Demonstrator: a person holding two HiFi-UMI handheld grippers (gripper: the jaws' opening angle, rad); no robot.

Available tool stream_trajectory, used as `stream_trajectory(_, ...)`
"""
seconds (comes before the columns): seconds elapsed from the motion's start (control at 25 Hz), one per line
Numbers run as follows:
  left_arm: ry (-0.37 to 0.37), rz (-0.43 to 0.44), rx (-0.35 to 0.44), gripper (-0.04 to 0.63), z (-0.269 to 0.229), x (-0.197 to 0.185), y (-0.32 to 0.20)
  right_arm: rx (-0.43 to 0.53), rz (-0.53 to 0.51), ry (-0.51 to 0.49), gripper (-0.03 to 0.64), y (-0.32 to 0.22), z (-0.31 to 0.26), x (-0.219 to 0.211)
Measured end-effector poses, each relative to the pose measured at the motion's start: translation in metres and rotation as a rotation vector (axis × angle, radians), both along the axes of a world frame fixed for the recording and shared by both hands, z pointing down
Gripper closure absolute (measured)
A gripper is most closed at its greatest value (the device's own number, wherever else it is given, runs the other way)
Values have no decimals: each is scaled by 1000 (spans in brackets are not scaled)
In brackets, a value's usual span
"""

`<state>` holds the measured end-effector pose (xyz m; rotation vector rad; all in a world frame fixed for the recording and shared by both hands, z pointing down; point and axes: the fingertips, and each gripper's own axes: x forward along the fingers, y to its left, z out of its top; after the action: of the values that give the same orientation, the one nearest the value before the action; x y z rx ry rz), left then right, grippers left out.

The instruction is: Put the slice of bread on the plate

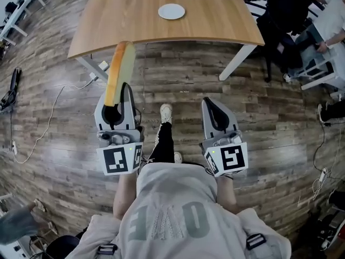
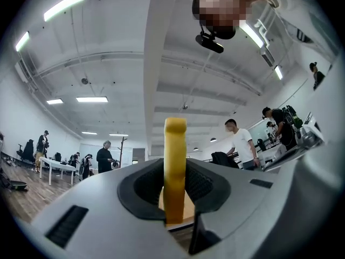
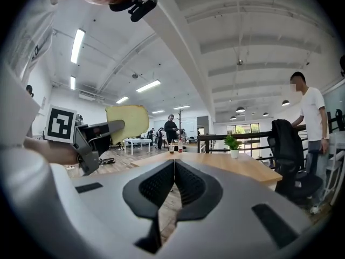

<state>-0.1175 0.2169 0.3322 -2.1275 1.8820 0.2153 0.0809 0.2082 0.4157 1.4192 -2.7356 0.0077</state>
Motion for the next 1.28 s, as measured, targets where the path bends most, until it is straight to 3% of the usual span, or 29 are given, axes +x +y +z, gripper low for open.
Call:
stream_trajectory(0.4, 39, 29, -25, 505, 1, -28, -113, -48, 9, -5, 598, -108, 2, -30)
stream_trajectory(0.68, 102, 57, 11, 505, -19, -50, -223, 6, 32, 31, 598, -213, -38, -47)
stream_trajectory(1.0, 86, 79, 40, 505, -43, -72, -347, 40, 29, 18, 598, -336, -60, -78)
stream_trajectory(1.28, 97, 66, -7, 505, -38, -74, -412, 36, 26, 2, 598, -403, -64, -74)
